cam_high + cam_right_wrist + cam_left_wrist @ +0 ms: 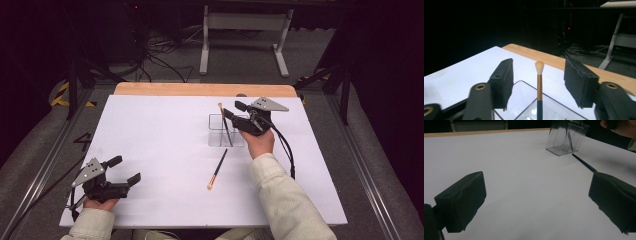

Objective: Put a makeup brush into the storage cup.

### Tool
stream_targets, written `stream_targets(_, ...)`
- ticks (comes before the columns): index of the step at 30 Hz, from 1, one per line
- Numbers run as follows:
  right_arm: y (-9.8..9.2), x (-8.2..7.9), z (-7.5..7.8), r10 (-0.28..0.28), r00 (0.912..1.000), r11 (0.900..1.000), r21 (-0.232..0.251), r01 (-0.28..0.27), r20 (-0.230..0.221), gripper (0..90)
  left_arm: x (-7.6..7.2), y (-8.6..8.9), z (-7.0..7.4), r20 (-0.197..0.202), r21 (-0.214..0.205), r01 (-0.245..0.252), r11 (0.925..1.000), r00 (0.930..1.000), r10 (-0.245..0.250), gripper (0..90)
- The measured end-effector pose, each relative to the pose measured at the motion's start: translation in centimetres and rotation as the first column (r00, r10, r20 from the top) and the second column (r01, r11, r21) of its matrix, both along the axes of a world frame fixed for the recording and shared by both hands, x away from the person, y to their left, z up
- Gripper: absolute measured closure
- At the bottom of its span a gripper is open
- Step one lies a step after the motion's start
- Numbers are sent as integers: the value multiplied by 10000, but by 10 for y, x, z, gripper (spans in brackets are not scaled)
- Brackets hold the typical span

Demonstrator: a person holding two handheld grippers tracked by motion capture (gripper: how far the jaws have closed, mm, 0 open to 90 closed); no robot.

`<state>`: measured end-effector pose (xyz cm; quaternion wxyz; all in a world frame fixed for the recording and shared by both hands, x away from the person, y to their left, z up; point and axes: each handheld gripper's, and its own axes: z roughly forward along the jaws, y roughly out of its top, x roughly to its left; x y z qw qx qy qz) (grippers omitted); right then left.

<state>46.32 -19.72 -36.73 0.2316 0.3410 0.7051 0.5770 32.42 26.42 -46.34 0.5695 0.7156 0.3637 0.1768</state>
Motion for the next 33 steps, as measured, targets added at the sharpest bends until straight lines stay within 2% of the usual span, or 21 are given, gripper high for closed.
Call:
stream_targets(4, -8, -8, 9, 71, 9989, 10000, -20, -70, 458, 253, 0, 0, 0, 18, 38, 29, 10000, 10000, -29, 18)
stream_targets(8, -21, -20, 15, 67, 9993, 9999, -91, -63, 369, 153, 0, 0, 0, 31, 40, 30, 10000, 10000, -30, 18)
stream_targets(10, -27, -26, 18, 84, 9992, 9999, -63, -81, 403, 131, 0, 0, 0, 58, 45, 32, 10000, 10000, -33, 18)
stream_targets(18, -44, -50, 26, 370, 9982, 9989, -294, -356, 474, 99, 0, -1, 1, 11, 104, 61, 9999, 10000, -61, 17)
stream_targets(26, -64, -74, 30, 471, 9958, 9988, -149, -461, 785, 87, 3, -3, 1, 40, 95, 71, 9999, 10000, -72, 17)
stream_targets(33, -80, -87, 28, 437, 9960, 9990, -118, -429, 782, 83, 2, -3, 1, 54, 164, 98, 9998, 9999, -98, 17)
